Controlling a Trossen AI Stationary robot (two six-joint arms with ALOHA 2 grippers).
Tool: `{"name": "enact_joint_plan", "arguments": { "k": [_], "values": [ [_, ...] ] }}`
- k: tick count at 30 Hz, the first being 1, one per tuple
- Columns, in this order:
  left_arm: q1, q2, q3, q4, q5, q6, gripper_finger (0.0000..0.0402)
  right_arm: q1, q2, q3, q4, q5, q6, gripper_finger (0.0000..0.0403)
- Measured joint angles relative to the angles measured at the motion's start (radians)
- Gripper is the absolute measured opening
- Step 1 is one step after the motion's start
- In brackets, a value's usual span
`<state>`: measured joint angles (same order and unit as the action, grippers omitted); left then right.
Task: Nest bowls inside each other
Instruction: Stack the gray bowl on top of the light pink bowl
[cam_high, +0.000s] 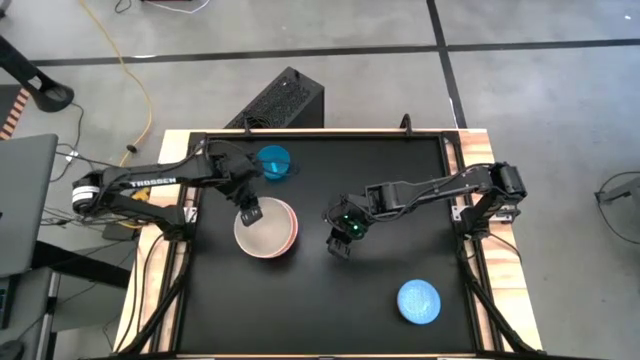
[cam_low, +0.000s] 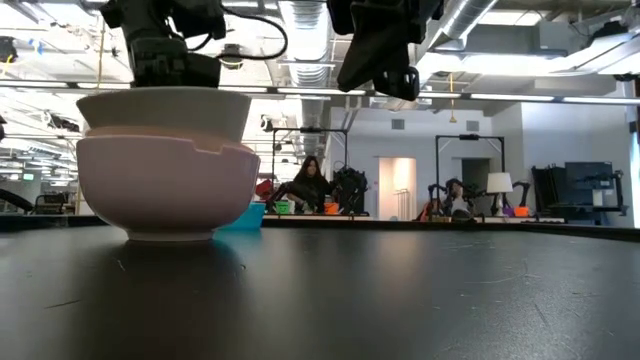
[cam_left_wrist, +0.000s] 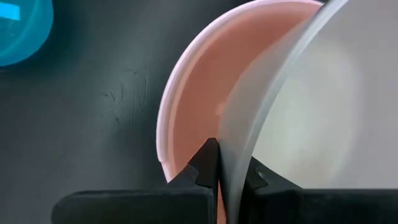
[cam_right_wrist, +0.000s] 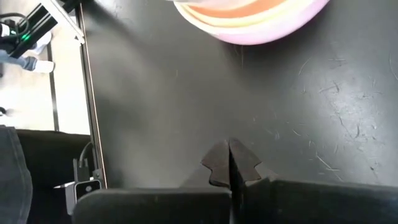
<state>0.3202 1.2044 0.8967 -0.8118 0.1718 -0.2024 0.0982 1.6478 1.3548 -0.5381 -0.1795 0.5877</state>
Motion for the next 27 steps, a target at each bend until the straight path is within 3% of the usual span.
{"name": "enact_joint_plan", "arguments": {
  "k": [11, 17, 27],
  "values": [
    [0.0, 0.071, 0.0, 0.01, -0.029, 0.024, 0.0, 0.0, 0.0, 0.0, 0.0, 0.027, 0.009, 0.0],
    [0.0, 0.073, 0.0, 0.07, -0.038, 0.023, 0.0, -0.001, 0.0, 0.0, 0.0, 0.027, 0.008, 0.0],
    [0.0, 0.073, 0.0, 0.032, -0.086, 0.025, 0.0, -0.002, 0.0, 0.0, 0.0, 0.027, 0.007, 0.0]
  ]
}}
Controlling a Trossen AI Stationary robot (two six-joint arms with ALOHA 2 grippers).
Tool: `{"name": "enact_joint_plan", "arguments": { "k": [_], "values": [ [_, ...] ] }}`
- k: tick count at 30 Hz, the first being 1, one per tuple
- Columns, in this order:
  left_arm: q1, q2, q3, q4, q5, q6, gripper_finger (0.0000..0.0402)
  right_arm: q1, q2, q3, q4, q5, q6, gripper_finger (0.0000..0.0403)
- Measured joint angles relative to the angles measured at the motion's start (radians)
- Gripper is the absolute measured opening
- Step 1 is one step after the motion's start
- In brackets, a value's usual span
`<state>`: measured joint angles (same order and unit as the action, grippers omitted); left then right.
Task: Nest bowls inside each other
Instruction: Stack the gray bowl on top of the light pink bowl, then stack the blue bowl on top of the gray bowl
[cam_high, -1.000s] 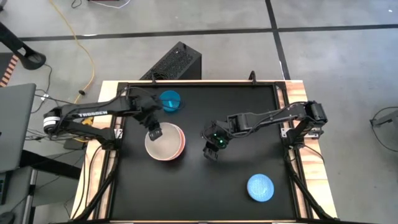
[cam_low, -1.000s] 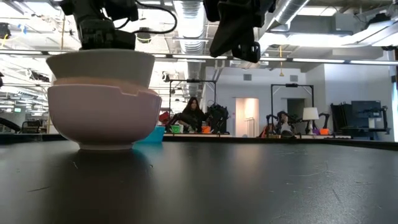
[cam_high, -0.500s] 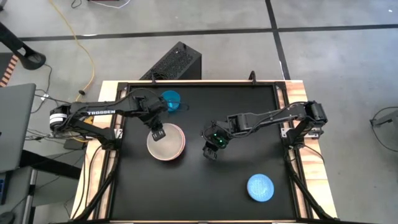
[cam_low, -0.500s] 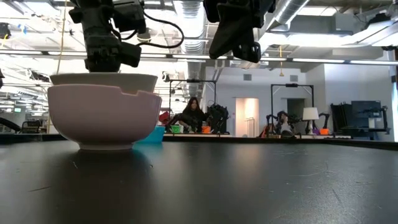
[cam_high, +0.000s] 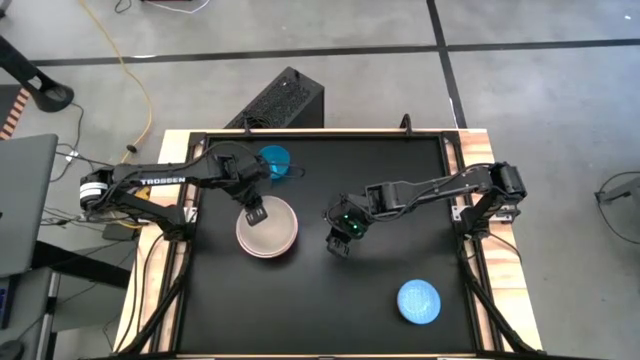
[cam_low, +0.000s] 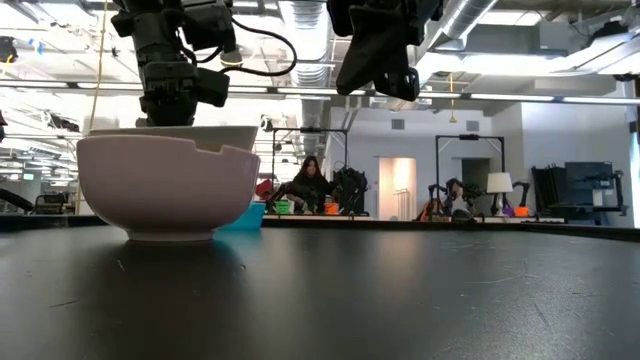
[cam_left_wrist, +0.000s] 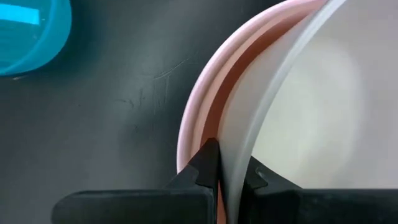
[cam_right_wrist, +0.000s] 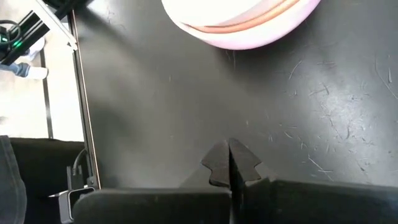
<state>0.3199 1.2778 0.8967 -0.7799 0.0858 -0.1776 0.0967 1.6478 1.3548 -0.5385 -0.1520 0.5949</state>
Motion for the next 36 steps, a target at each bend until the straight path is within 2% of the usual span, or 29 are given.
{"name": "enact_joint_plan", "arguments": {
  "k": [7, 16, 22, 27, 31, 33, 36],
  "values": [
    [-0.001, 0.0, 0.0, 0.0, 0.024, 0.008, 0.0016, 0.0, 0.0, 0.0, 0.0, 0.0, 0.0, 0.0],
    [-0.002, -0.001, 0.005, -0.039, 0.053, 0.008, 0.0095, 0.0, 0.0, 0.0, 0.0, -0.002, 0.0, 0.0],
    [-0.002, -0.002, 0.119, -0.166, 0.021, 0.042, 0.0133, 0.0, 0.0, 0.0, 0.0, -0.003, 0.0, 0.0],
    [-0.001, -0.003, 0.235, -0.295, -0.064, 0.103, 0.0142, 0.0, 0.0, 0.0, 0.0, -0.004, 0.0, 0.0],
    [-0.001, -0.003, 0.279, -0.319, -0.127, 0.132, 0.0142, 0.0, 0.0, 0.0, 0.0, -0.004, 0.0, 0.0],
    [-0.001, -0.003, 0.286, -0.319, -0.117, 0.146, 0.0142, 0.0, 0.0, 0.0, 0.0, -0.004, 0.0, 0.0],
    [-0.001, -0.003, 0.278, -0.301, -0.044, 0.185, 0.0142, 0.001, 0.0, 0.0, 0.0, -0.004, 0.005, 0.0]
  ]
}}
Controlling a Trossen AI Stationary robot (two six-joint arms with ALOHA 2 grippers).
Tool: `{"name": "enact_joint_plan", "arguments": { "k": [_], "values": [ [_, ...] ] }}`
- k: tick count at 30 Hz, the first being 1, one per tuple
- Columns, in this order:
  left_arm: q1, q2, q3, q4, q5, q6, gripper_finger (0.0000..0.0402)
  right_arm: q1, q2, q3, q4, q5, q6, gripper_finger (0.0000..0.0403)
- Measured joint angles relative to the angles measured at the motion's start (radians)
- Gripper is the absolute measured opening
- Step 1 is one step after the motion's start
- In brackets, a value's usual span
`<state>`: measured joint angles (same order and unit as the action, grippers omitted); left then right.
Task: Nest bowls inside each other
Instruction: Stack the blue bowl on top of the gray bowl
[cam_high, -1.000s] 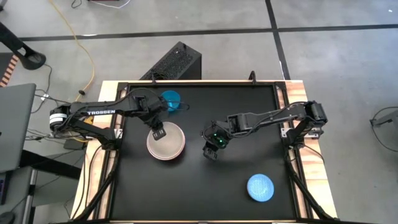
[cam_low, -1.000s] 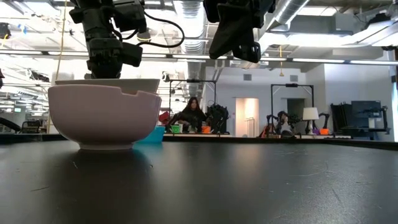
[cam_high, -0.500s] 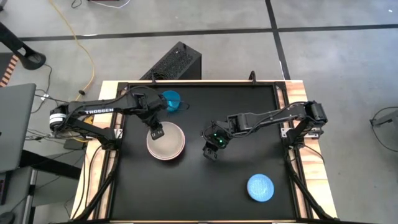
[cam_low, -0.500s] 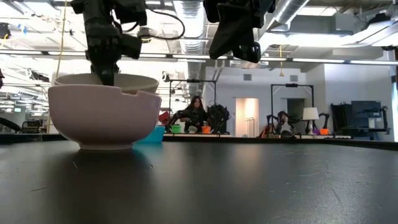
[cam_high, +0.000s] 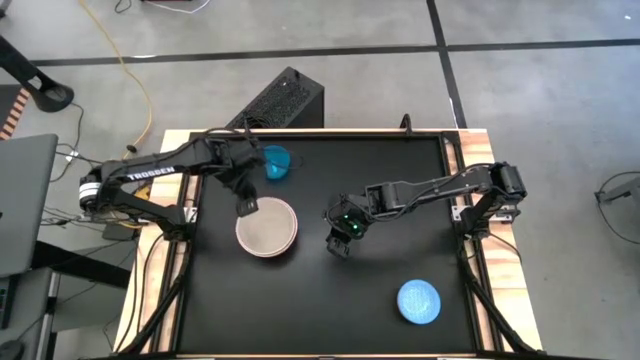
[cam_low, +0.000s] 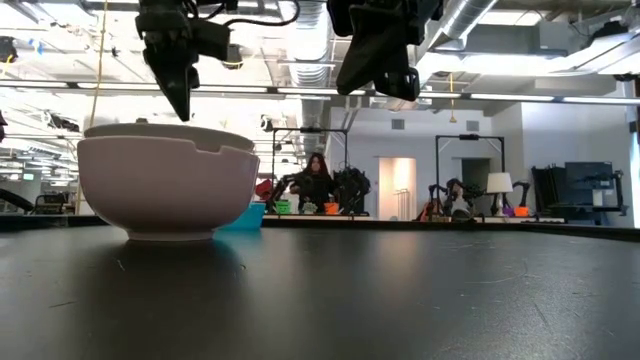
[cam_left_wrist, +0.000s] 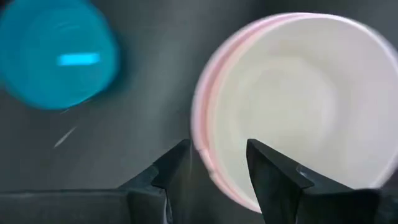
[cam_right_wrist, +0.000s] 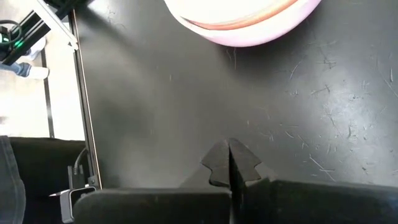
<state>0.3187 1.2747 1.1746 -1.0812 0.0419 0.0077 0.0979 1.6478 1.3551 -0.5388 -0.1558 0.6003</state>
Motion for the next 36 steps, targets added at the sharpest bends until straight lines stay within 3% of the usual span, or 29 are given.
{"name": "enact_joint_plan", "arguments": {
  "k": [4, 14, 20, 28, 32, 36],
  "values": [
    [0.0, 0.0, -0.047, 0.066, 0.095, 0.035, 0.0142, 0.004, 0.0, 0.0, 0.0, 0.0, 0.002, 0.0],
    [-0.005, -0.02, -0.185, 0.33, 0.144, -0.036, 0.0142, 0.007, 0.0, 0.0, -0.015, -0.009, 0.003, 0.0],
    [-0.006, -0.046, -0.162, 0.559, 0.279, -0.039, 0.0142, 0.001, -0.002, 0.027, -0.22, -0.195, 0.072, 0.0],
    [-0.067, -0.051, -0.163, 0.7, 0.308, -0.05, 0.0142, 0.174, -0.002, 0.036, -0.728, -0.208, 0.221, 0.0],
    [-0.102, -0.047, -0.163, 0.7, 0.286, -0.034, 0.0142, 0.293, -0.002, 0.036, -0.842, -0.232, 0.332, 0.0007],
    [-0.12, -0.046, -0.163, 0.715, 0.286, -0.036, 0.0142, 0.391, -0.002, 0.023, -0.834, -0.262, 0.405, 0.0049]
  ]
}}
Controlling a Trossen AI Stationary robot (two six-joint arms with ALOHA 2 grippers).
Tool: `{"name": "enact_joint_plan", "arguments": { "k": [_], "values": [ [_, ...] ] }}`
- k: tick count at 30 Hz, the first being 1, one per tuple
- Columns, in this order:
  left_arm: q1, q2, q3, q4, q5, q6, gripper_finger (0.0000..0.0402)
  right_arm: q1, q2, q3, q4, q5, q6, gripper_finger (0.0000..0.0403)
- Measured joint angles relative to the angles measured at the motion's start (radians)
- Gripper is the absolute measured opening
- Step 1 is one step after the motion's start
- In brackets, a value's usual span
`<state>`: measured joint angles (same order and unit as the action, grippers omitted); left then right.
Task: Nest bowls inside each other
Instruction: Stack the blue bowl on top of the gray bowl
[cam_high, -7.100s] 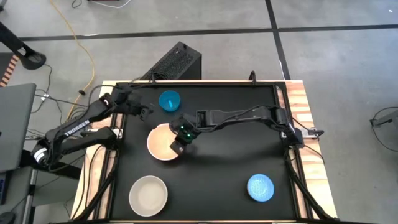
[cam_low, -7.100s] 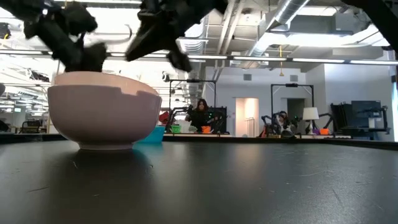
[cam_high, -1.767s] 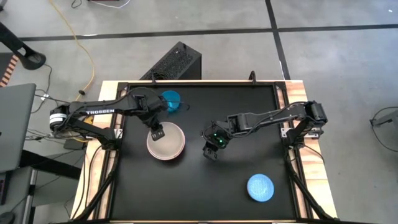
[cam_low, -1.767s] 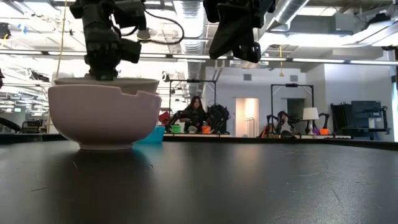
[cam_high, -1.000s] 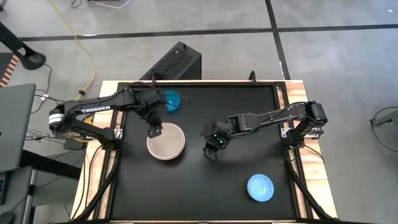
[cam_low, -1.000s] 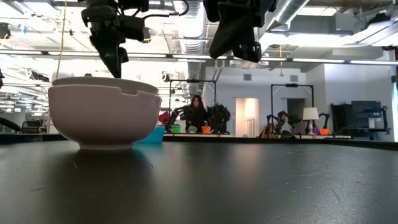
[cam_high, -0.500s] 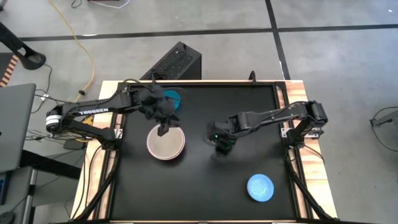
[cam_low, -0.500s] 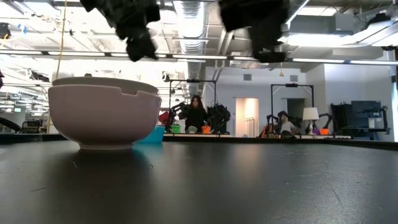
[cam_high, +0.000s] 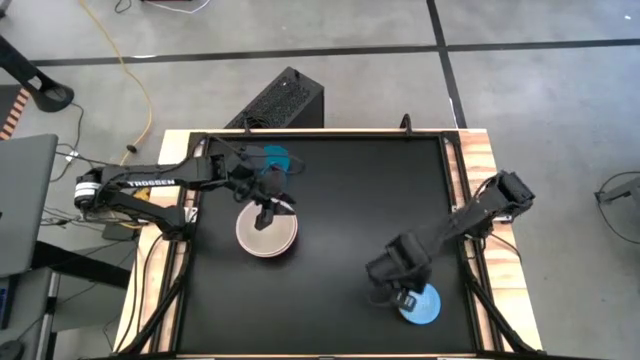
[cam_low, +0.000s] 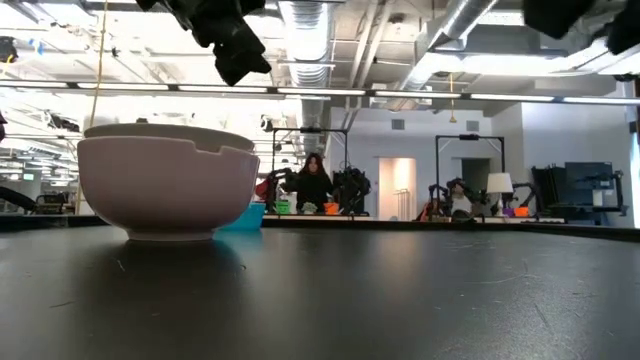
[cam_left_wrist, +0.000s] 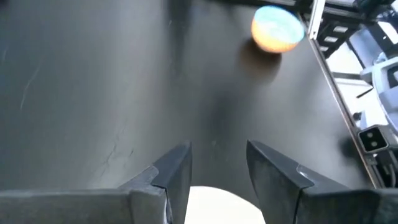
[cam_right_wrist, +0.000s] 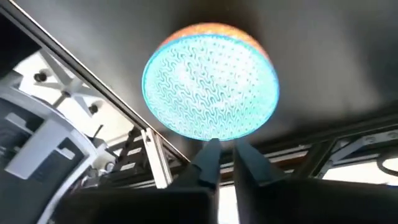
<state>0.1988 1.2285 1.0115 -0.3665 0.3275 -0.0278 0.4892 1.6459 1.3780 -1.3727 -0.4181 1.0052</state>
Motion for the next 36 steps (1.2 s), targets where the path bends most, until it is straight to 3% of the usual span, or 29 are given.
{"name": "enact_joint_plan", "arguments": {
  "k": [7, 10, 14, 18, 27, 30, 33, 36],
  "values": [
    [-0.018, 0.0, 0.0, 0.055, -0.001, -0.033, 0.0142, 0.109, -0.023, -0.102, 0.023, 0.022, 0.032, 0.0161],
    [-0.022, 0.0, 0.0, 0.055, -0.001, -0.05, 0.0141, 0.131, -0.087, -0.202, 0.115, 0.045, 0.07, 0.02],
    [-0.025, 0.0, 0.0, 0.07, -0.005, -0.074, 0.0141, 0.145, -0.198, -0.367, 0.312, 0.095, 0.157, 0.0224],
    [-0.036, 0.0, 0.0, 0.097, -0.045, -0.102, 0.0141, 0.146, -0.26, -0.492, 0.393, 0.145, 0.2, 0.0226],
    [-0.104, 0.001, 0.0, 0.148, -0.13, -0.179, 0.0141, 0.146, -0.248, -0.608, 0.588, 0.198, 0.139, 0.0196],
    [-0.135, 0.001, 0.0, 0.149, -0.144, -0.197, 0.0141, 0.141, -0.237, -0.605, 0.645, 0.197, 0.097, 0.0137],
    [-0.166, 0.001, 0.0, 0.149, -0.159, -0.204, 0.0141, 0.113, -0.237, -0.594, 0.653, 0.191, 0.069, 0.0042],
    [-0.192, 0.001, 0.0, 0.148, -0.187, -0.208, 0.0141, 0.077, -0.245, -0.584, 0.646, 0.191, 0.048, 0.0016]
  ]
}}
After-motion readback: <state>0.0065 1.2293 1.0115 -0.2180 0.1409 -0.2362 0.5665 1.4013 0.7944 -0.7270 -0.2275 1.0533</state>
